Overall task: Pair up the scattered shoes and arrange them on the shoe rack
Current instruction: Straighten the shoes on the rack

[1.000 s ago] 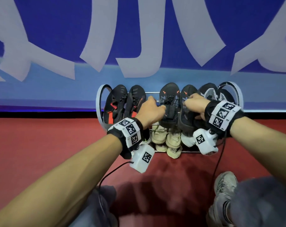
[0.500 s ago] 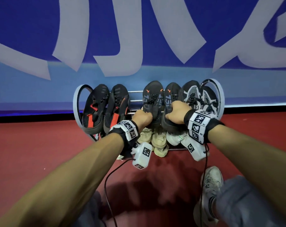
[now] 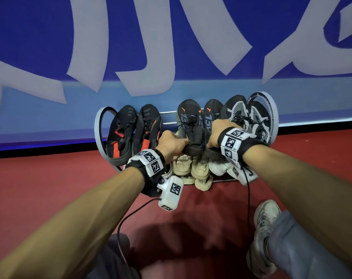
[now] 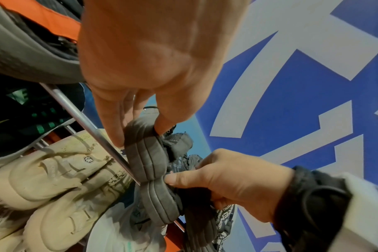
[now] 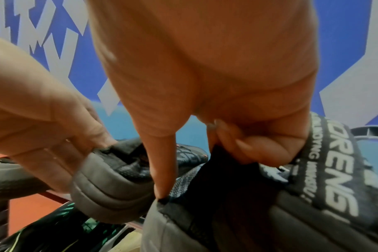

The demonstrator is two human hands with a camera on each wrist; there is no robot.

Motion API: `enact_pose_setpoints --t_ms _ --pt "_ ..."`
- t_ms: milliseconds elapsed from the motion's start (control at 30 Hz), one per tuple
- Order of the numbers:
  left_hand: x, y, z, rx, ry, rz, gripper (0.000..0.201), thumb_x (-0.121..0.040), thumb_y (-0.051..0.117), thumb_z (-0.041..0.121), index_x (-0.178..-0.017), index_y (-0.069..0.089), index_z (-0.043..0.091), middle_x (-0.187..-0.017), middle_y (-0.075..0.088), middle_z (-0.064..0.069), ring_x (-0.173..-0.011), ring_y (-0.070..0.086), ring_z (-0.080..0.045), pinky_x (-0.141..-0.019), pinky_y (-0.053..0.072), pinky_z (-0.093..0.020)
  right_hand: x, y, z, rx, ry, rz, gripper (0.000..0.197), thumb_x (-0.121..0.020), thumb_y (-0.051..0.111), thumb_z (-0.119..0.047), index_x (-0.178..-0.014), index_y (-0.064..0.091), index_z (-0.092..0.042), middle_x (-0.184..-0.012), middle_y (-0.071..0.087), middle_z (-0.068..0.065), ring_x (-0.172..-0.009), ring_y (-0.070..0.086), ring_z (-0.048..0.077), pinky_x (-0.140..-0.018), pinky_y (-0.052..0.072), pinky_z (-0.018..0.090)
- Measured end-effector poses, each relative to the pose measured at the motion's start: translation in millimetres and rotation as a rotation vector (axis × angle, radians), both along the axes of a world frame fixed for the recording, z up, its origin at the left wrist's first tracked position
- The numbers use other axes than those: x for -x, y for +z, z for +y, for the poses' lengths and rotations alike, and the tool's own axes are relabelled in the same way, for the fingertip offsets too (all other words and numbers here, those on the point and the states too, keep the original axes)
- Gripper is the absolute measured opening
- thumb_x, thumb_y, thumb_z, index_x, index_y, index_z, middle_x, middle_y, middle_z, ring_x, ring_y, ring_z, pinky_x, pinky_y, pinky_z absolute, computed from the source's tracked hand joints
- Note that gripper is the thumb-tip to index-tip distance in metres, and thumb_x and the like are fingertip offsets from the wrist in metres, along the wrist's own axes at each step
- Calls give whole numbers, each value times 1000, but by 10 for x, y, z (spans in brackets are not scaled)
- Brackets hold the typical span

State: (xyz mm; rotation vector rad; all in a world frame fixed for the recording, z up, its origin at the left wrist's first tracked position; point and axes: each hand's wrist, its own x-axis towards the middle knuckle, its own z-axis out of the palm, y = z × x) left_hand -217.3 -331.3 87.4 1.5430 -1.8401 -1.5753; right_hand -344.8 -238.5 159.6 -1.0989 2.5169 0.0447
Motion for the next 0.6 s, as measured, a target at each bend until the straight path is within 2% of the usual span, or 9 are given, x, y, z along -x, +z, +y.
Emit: enact_pose_setpoints --t_ms 100,167,233,300,367,433,500,533,600 --pt "-78 70 22 -54 16 20 28 -83 80 19 -90 73 -8 -91 75 -24 -83 75 -37 -74 63 -54 -24 38 -12 -15 -24 -6 25 -77 76 -20 -70 53 -11 -77 58 8 -76 61 30 -65 51 34" --pt "-119 67 -17 -68 26 19 29 -84 78 20 -93 72 -7 -93 76 -21 -82 76 -34 -73 63 -53 -30 4 -16 -15 -26 8 20 -80 69 -14 -70 52 -9 -78 59 9 -72 58 29 -65 49 33" --pt "-152 44 -79 -73 31 18 27 -84 77 19 -94 72 -5 -95 76 -20 -84 75 -32 -73 63 -53 -42 -12 -42 -10 -36 1 17 -84 65 -15 -73 55 -6 -89 65 13 -71 59 28 -65 47 32" --pt "-179 36 -116 -72 46 27 25 -84 77 17 -94 71 -4 -96 75 -20 -86 75 -33 -73 63 -54 -55 8 -96 35 -61 -24 17 -92 59 -20 -90 62 -3 -110 66 17 -93 63 31 -73 47 32" --pt "-196 42 -135 -70 67 37 33 -82 77 21 -100 68 -4 -100 74 -20 -88 74 -33 -73 63 -54 -66 56 -187 112 -115 -49 30 -98 51 -23 -115 61 -1 -129 59 20 -119 55 36 -91 46 35" --pt "-217 77 -134 -84 75 53 32 -86 73 21 -102 63 -4 -101 73 -19 -86 74 -31 -68 64 -49 -91 132 -239 177 -134 -19 23 -99 49 -21 -109 61 -3 -131 58 21 -123 52 38 -99 42 38" --pt "-264 120 -133 -107 89 64 16 -94 66 15 -96 60 1 -90 70 -15 -76 71 -27 -55 62 -38 -121 215 -255 207 -155 -47 18 -100 49 -17 -102 60 -4 -127 60 21 -120 55 37 -95 42 35" --pt "-285 112 -141 -103 96 66 12 -95 65 13 -94 60 3 -86 68 -14 -71 70 -25 -49 60 -33 -118 230 -274 238 -185 -98 22 -100 48 -15 -109 62 0 -129 60 22 -120 56 37 -93 43 34" --pt "-329 128 -156 -80 100 40 12 -94 66 15 -91 62 5 -86 69 -13 -72 70 -25 -51 60 -33 -176 312 -269 236 -220 -229 33 -102 43 -11 -127 57 6 -136 55 22 -126 53 36 -97 43 35"
